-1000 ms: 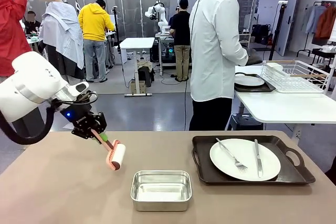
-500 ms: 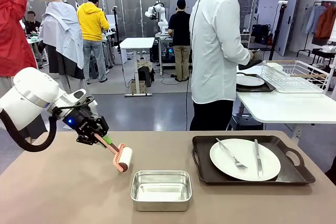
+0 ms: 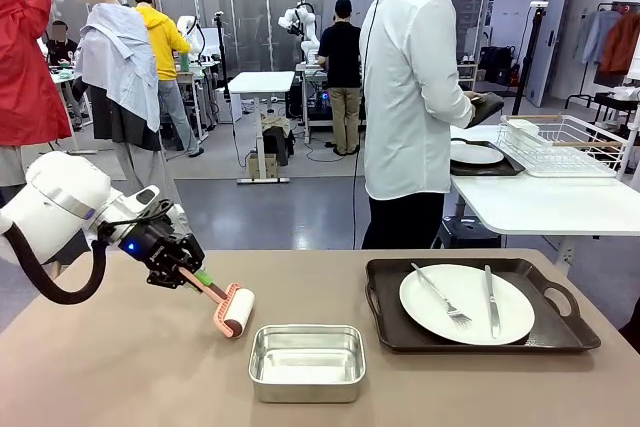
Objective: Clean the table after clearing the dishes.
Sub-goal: When the left (or right) Handle tray is removed, use the left hand (or right hand) to clean the left (or right) side of the table with the Lint Roller.
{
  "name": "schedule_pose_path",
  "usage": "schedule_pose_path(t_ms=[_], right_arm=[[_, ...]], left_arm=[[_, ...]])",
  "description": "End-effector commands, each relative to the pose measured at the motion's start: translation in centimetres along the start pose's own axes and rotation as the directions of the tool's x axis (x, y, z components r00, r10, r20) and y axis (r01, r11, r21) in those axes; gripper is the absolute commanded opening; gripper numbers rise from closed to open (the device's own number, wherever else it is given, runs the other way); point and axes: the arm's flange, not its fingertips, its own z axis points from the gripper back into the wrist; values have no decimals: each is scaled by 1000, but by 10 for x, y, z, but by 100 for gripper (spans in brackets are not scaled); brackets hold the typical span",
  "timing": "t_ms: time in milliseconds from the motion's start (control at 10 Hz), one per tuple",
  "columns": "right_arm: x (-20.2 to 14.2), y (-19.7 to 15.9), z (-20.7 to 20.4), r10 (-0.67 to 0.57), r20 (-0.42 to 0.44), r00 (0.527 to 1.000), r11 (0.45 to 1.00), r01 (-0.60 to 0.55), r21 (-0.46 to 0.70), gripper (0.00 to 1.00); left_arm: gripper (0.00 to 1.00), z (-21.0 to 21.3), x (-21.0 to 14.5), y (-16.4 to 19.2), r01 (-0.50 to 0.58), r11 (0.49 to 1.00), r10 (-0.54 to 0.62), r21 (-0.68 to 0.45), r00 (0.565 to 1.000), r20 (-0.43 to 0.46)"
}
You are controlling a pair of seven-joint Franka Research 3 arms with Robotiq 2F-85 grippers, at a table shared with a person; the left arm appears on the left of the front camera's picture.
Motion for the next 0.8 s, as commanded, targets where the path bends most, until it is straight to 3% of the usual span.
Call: schedule_pose_path(t_ms=[0, 400, 600, 700], right_arm=[[0, 2, 1, -14, 10, 1000, 1000, 13, 13, 100], [0, 2, 1, -14, 10, 1000, 1000, 13, 13, 100], [0, 2, 1, -14, 10, 1000, 1000, 13, 13, 100], [0, 2, 1, -14, 10, 1000, 1000, 13, 13, 100]], left_arm=[[21, -5, -5, 25, 12, 1000, -12, 1, 999, 51], [21, 24, -8, 68, -19, 999, 21, -29, 996, 83], [21, 55, -14, 95, 5, 1000, -4, -21, 999, 39], [21, 72, -16, 108, 14, 1000, -13, -8, 997, 78]])
